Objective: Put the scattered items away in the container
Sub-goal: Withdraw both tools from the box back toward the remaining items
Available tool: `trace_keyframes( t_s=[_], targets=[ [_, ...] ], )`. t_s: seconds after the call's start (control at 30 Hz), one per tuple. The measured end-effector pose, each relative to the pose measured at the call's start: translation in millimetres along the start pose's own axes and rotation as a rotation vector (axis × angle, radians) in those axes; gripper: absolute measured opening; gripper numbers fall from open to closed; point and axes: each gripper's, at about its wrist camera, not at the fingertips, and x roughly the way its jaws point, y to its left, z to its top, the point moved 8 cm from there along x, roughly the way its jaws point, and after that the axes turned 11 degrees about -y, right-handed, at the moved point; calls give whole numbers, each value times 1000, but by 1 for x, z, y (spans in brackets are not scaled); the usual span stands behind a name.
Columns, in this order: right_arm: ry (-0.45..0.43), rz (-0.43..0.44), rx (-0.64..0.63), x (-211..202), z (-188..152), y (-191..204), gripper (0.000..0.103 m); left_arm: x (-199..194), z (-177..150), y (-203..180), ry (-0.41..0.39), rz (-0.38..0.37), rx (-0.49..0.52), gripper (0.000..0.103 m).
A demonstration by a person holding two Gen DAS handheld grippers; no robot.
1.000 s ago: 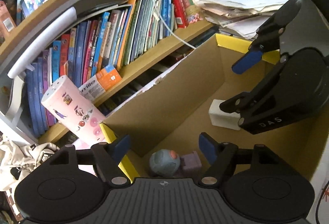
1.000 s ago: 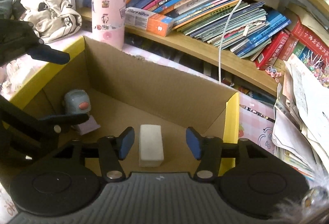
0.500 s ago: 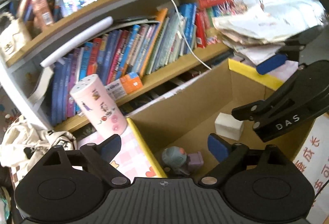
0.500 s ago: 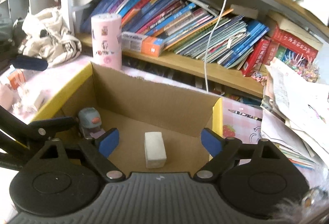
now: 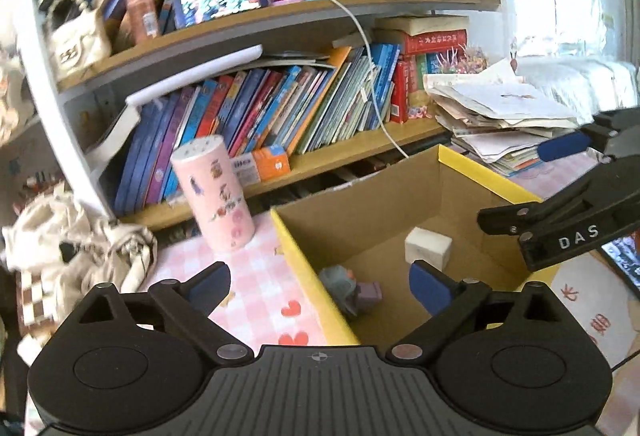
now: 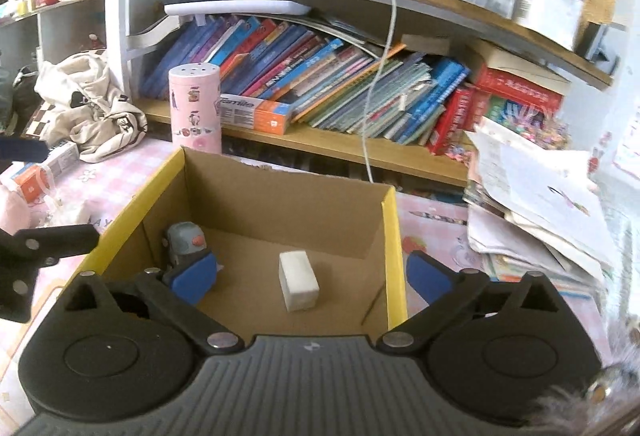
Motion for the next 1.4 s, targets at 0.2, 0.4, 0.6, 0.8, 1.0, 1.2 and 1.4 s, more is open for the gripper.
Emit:
trace_keyframes(
  t_s=[0.2, 0.4, 0.6, 0.8, 1.0, 1.2, 1.4],
  targets=[
    [3, -65, 18, -27, -12, 16, 103, -31, -19, 14, -6, -20, -18, 98],
    [4, -117, 68, -53, -19, 42, 103, -60, -41, 35, 8, -25, -38, 98],
    [10, -154, 112, -79, -30, 69, 103, -87, -64, 56, 28, -38, -62, 98],
    [44, -151, 115, -97, -48, 107, 103, -111, -86, 76, 49, -39, -67, 98],
    [58, -130, 127, -108, -60, 149, 103, -133, -103, 101, 64, -22, -82, 98],
    [75, -90, 127, -109, -68, 194, 103, -153, -118, 128, 69, 9, -96, 98],
    [79, -45, 105, -107, -69, 232, 103, -169, -136, 151, 87, 44, -127, 98]
  ],
)
